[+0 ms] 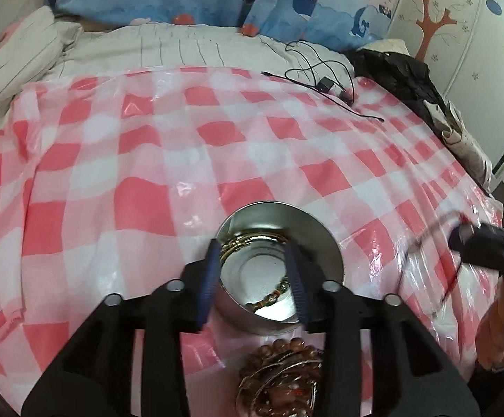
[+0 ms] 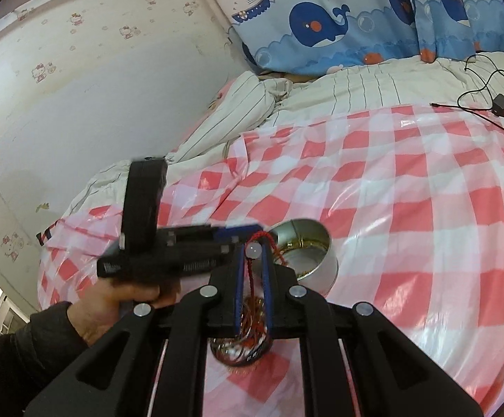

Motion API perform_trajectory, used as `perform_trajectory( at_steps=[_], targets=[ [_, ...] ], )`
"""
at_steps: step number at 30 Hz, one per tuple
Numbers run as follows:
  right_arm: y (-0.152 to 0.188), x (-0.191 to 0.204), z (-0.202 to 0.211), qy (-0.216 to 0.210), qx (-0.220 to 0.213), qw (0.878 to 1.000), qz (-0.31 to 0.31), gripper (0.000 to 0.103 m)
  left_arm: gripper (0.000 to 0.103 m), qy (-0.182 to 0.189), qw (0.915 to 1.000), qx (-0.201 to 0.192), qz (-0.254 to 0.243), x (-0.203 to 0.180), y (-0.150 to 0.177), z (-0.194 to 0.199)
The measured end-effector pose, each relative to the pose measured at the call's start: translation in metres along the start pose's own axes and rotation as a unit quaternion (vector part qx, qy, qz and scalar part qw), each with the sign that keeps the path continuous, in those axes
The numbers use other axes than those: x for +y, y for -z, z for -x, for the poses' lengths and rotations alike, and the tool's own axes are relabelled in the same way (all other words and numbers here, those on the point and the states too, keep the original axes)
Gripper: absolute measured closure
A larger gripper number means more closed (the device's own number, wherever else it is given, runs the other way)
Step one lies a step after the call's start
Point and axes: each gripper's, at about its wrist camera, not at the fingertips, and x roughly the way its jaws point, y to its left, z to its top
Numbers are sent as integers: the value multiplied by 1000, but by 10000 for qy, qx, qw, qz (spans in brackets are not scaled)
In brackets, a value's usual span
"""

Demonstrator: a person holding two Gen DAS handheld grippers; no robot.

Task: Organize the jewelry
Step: 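Carry both held pieces over the silver tin and open both grippers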

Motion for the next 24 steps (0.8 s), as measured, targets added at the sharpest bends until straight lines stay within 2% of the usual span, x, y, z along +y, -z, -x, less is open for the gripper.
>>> perform_trajectory(
  at_steps=[2,8,9,11,12,13,14,19,24],
  targets=[
    [-8,1,-6,-55,-2,10000,-13,92,52,-101,9999,-101,-5,4,2,11],
    [-29,7,-32,-207,-27,9998,27,92,44,-427,9987,-270,-42,16,16,49],
    [-30,6,-39,-153,-7,9999,41,92,44,-497,9984,-279,-63,17,21,54],
    [-27,-2,-57,268,220,9994,70,90,40,-571,9980,-282,-45,19,30,62],
    [-22,-9,-71,609,501,9969,63,84,39,-596,9979,-266,-8,19,38,66],
    [-17,-16,-78,854,666,9941,31,65,39,-580,9980,-236,2,19,44,69],
    [-10,-21,-81,1099,802,9907,7,61,39,-562,9982,-196,-14,18,51,71],
    [15,-24,-52,1433,821,9862,-69,60,39,-411,9991,29,-103,7,78,70],
    [56,-23,-13,1530,777,9845,-373,52,39,-245,9993,135,-231,-5,84,62]
  ],
)
